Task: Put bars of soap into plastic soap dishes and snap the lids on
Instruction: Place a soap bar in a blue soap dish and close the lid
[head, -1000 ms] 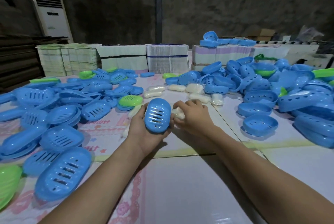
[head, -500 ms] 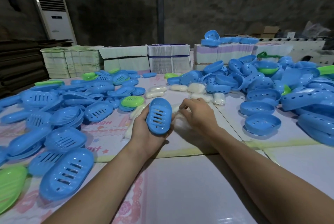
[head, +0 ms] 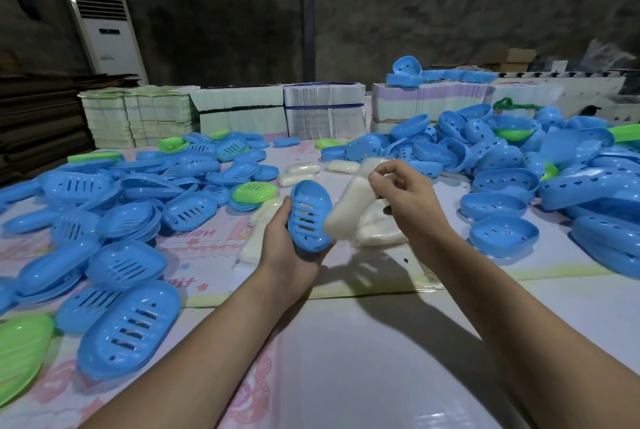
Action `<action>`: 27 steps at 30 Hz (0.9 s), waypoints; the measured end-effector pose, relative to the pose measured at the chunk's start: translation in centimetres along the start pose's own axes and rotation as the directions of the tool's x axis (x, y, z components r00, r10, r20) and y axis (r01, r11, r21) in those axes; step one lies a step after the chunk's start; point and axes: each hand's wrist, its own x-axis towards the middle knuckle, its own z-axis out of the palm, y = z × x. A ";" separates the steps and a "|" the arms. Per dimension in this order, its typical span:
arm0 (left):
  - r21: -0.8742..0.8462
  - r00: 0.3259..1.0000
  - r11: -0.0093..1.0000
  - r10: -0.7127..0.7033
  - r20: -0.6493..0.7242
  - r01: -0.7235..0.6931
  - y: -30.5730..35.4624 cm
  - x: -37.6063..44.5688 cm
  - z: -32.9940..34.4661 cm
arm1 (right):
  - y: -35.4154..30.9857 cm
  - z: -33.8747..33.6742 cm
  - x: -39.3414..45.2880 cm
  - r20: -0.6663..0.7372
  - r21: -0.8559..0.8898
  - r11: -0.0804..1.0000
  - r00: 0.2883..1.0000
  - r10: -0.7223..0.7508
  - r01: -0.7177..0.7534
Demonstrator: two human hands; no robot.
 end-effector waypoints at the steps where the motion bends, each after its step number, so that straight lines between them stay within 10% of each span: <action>1: 0.018 1.000 1.000 -0.020 0.021 0.019 -0.3 -0.2 0.2 | 0.1 0.2 -0.3 0.015 0.013 0.999 0.999 0.033 -0.033; 7: 0.118 0.976 0.980 -0.176 0.127 0.162 -1.8 -0.9 0.8 | 0.5 0.8 -0.8 -0.077 0.046 0.994 0.991 0.107 -0.104; 12: 0.149 0.969 0.973 -0.198 0.151 0.176 -2.7 -1.0 0.4 | 1.4 1.5 -1.3 -0.126 -0.265 0.962 0.987 -0.100 0.064; 18: 0.069 0.962 0.981 -0.190 0.195 0.180 -3.2 -0.6 0.2 | 2.6 2.9 -1.8 -0.051 -0.791 0.591 0.946 -0.320 0.158; 23: 0.086 0.967 0.980 -0.191 0.170 0.178 -3.5 -0.8 0.2 | 2.6 3.1 -2.3 0.007 -0.866 0.448 0.901 -0.434 0.222; 27: 0.129 0.972 0.983 -0.155 0.176 0.133 -3.3 -0.8 0.0 | 2.7 1.9 -1.5 0.087 -0.759 0.625 0.980 -0.181 0.182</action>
